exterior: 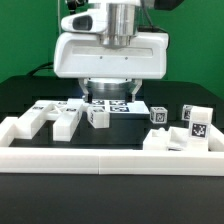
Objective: Assemble chair
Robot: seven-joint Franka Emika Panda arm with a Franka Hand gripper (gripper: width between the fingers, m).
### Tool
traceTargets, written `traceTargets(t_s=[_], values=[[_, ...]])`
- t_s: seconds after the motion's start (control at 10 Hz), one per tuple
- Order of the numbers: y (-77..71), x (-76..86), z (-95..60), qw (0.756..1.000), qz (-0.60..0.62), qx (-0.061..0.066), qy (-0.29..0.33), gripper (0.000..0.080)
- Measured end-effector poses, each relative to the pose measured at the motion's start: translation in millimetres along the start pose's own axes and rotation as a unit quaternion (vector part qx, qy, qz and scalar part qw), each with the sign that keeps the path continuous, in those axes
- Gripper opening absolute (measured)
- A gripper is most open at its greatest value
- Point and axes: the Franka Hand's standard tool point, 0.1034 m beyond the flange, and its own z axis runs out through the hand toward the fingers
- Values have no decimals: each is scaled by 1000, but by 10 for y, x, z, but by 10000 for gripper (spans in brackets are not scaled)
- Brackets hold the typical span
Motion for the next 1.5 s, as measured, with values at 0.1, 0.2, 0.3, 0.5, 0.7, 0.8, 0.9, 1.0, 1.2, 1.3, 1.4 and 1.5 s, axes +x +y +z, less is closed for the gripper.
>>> traceTargets(t_s=[0.1,0.2,0.3,0.5,0.7,0.8,0.9,1.0,1.2,1.3,1.4,1.5], values=[[9,-76,47,1000,0,-1,-2,649],[5,-87,50,1000,1,0,-6,649],[5,-87,52,1000,0,0,-6,649],[-69,-142,83,998,6,12,-69,649],[-48,-172,189,994,14,6,-110,649],[-92,-251,190,987,20,16,-156,649],[-106,-225,186,982,19,23,-189,649],[-117,-214,197,976,18,28,-216,649],[-60,-263,225,959,1,21,-283,649],[-14,-266,229,950,-9,14,-311,649],[-29,-294,209,940,-9,16,-340,649],[-52,-318,204,927,-9,20,-374,649]])
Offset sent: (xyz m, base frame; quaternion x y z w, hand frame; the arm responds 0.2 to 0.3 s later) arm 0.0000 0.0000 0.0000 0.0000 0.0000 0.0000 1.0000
